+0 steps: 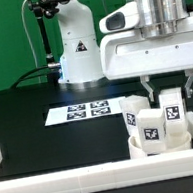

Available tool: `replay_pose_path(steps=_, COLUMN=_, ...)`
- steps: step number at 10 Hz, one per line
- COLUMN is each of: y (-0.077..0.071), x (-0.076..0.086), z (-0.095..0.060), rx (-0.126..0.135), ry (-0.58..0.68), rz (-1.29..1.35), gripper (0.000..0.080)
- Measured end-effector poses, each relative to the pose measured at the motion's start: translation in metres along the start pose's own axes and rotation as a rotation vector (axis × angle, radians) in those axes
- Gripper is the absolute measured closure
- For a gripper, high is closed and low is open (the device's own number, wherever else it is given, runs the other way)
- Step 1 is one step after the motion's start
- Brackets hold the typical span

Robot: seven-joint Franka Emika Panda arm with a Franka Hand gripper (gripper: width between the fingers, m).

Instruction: Assemble stool

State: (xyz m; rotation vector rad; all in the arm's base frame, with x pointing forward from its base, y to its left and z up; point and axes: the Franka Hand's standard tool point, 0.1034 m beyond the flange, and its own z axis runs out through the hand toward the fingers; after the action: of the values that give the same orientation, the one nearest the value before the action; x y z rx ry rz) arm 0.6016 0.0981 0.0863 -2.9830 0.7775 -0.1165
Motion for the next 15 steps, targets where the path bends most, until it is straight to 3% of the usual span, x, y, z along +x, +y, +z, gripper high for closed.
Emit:
replay_pose_path(steps=4, y=-0.0007, x=-0.0006, z=0.0005, rx=0.001, ry=-0.001, rz=0.259, gripper=0.0459)
replay_pose_path(steps=7, y=-0.0026, x=0.0012, z=0.0007, rx=0.049, ry=-0.010, rz=0.565, gripper=0.0459)
replay_pose_path(steps=15, y=-0.0037, x=0.0093, z=0.0018, rx=0.124, ry=-0.044, rz=1.148, gripper=0.0459)
